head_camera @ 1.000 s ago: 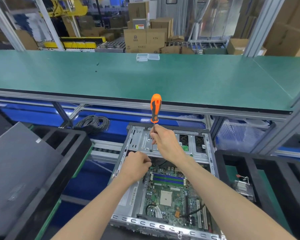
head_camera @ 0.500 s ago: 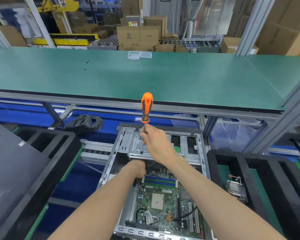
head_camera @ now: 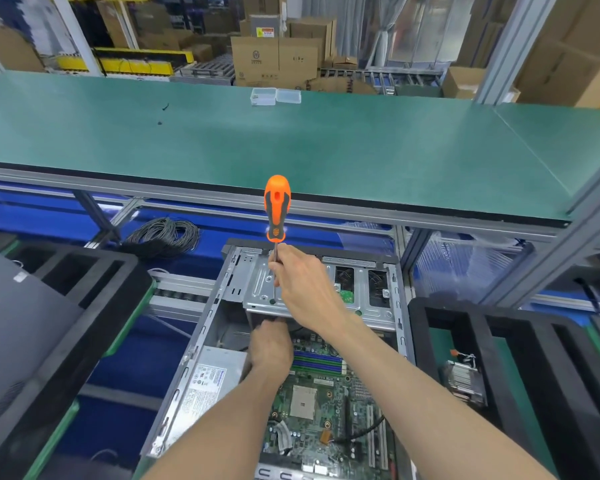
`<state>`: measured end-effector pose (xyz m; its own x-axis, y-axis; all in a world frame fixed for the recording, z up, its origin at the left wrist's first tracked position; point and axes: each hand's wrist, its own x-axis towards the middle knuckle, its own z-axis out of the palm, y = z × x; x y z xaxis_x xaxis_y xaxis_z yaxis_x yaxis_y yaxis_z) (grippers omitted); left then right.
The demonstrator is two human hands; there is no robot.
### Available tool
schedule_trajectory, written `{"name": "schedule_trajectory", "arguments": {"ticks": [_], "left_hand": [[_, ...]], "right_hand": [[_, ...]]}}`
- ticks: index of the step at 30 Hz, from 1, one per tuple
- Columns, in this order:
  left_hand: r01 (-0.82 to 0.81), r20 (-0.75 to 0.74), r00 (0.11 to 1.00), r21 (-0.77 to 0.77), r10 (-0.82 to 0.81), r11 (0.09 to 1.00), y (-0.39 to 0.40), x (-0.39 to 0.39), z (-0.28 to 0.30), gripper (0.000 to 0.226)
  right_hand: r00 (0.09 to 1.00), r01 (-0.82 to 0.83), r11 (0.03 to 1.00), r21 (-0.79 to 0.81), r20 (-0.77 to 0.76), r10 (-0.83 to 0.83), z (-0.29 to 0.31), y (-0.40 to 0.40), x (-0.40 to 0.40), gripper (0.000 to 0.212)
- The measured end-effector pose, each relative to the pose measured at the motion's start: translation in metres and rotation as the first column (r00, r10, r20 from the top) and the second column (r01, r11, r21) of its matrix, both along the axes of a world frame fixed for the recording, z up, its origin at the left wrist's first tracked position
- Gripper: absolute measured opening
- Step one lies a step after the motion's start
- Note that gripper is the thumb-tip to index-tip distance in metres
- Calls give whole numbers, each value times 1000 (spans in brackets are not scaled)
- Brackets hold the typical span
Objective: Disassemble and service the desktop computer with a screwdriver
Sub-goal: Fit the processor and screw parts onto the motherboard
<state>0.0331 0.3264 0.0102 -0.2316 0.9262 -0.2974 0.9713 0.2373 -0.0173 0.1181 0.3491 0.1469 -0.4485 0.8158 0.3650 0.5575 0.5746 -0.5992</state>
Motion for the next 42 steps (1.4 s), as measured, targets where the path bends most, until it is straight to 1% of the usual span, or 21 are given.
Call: {"name": "schedule_trajectory", "arguments": {"ticks": [3, 6, 10, 13, 18, 20, 23, 25, 27, 29, 31, 33, 36, 39, 42], "left_hand": [[-179, 142, 976, 112, 163, 977, -5, 6, -2, 24], [-308, 275, 928, 187, 251, 933, -7, 10, -5, 26], [-418, 372, 868, 189, 329, 888, -4, 8, -7, 23], [-531, 484, 782, 186, 393, 827, 0, 7, -6, 21], [-526, 487, 782, 178, 390, 832, 4, 4, -7, 24], [-492, 445, 813, 179, 375, 852, 3, 3, -8, 24], [-366, 332, 898, 196, 290, 910, 1, 4, -11, 25], [-322, 297, 920, 201, 255, 925, 0, 4, -12, 26], [-313, 296, 922, 195, 249, 929, -1, 4, -13, 26], [-341, 338, 902, 180, 268, 923, -2, 5, -11, 26], [-396, 408, 861, 159, 305, 905, -1, 7, -9, 29], [-436, 434, 831, 121, 348, 892, -3, 10, -3, 32], [-514, 503, 757, 65, 417, 855, -8, 16, 9, 33], [-554, 604, 671, 24, 430, 832, -15, 19, 17, 33], [-567, 700, 592, 10, 399, 824, -22, 18, 23, 32]], "right_hand": [[1000, 4, 1000, -1, -2, -4, -1, -1, 1, 14], [1000, 6, 1000, 0, -12, -6, -3, -1, 1, 14], [1000, 12, 1000, 15, 2, -12, -8, 0, 1, 13], [1000, 22, 1000, 5, 9, -22, -12, 0, 2, 14], [1000, 19, 1000, 5, -5, -19, -16, 3, 3, 13], [1000, 17, 1000, 7, -13, -17, -17, 3, 3, 13], [1000, 26, 1000, 13, -15, -26, -18, 2, 4, 14], [999, 27, 999, 17, -18, -27, -18, 2, 5, 13], [999, 26, 999, 24, -24, -26, -16, 3, 6, 12], [999, 27, 999, 27, -22, -27, -15, 4, 7, 12], [999, 25, 999, 26, -21, -25, -13, 4, 9, 13], [999, 21, 1000, 1, -31, -21, -10, 3, 9, 13], [999, 8, 1000, -7, -37, -8, -3, 2, 8, 11], [1000, -3, 999, 44, -31, 4, 7, -2, 6, 9], [999, 4, 998, 65, -47, -1, 19, -7, 6, 8]]}}
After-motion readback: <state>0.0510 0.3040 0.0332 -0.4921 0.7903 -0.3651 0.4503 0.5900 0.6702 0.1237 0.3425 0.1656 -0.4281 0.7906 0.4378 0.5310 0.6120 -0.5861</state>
